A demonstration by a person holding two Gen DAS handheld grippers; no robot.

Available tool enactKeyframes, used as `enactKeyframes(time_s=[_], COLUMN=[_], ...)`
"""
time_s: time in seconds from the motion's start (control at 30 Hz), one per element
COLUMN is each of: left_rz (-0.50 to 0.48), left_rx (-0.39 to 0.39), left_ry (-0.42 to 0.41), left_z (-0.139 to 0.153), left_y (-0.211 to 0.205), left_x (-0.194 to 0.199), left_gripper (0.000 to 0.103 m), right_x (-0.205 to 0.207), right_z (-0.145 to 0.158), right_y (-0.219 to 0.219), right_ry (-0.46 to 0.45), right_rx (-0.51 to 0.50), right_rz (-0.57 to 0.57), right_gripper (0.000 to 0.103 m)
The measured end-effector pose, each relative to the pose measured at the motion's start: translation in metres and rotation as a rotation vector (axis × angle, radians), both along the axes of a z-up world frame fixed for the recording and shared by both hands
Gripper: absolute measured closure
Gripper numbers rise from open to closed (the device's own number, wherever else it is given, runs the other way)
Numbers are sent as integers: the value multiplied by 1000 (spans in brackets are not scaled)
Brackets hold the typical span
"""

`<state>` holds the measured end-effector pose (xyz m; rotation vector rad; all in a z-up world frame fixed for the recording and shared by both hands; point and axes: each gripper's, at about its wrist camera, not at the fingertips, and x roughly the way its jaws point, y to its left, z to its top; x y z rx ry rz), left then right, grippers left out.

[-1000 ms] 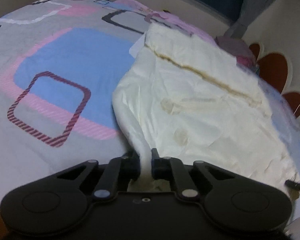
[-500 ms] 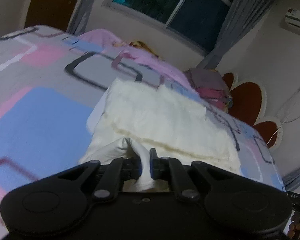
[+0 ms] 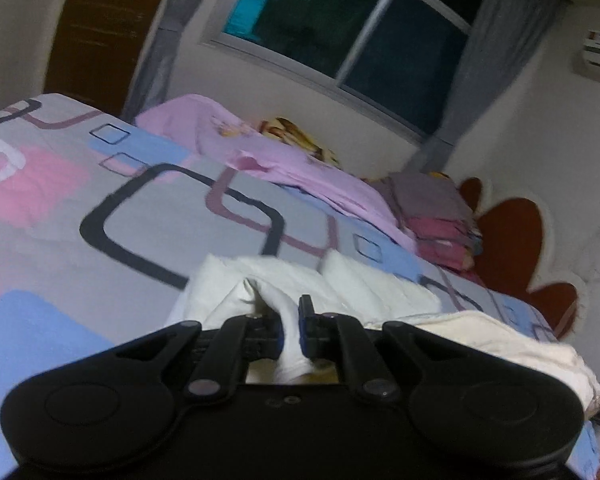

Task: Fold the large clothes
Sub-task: 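Grasp the jacket hem with the right gripper while the left gripper grasps beside it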

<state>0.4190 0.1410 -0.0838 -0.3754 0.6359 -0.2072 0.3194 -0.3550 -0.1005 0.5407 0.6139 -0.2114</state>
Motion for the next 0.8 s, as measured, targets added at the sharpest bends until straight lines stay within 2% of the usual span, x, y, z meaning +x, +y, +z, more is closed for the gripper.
enactKeyframes(time_s=[0.17, 0.33, 0.43, 0.57, 0.73, 0.8], left_rz=[70, 126, 134, 148, 148, 144], left_rx=[68, 174, 226, 275, 315, 348], left_ry=[12, 53, 93, 79, 70, 77], left_z=[-6, -17, -27, -34, -40, -47], left_y=[-12, -29, -39, -51, -63, -68], left_x=[42, 83, 103, 118, 137, 143], left_gripper=[97, 97, 97, 97, 97, 93], right_x=[60, 115, 135, 150, 168, 175], right_z=[-14, -43, -62, -72, -82, -90], right_y=[-9, -21, -28, -27, -27, -24], right_ry=[25, 87, 128, 134, 138, 157], right_rx=[-6, 26, 53, 28, 1, -17], right_rz=[1, 3, -2, 6, -4, 3], right_gripper=[78, 78, 77, 71, 72, 66])
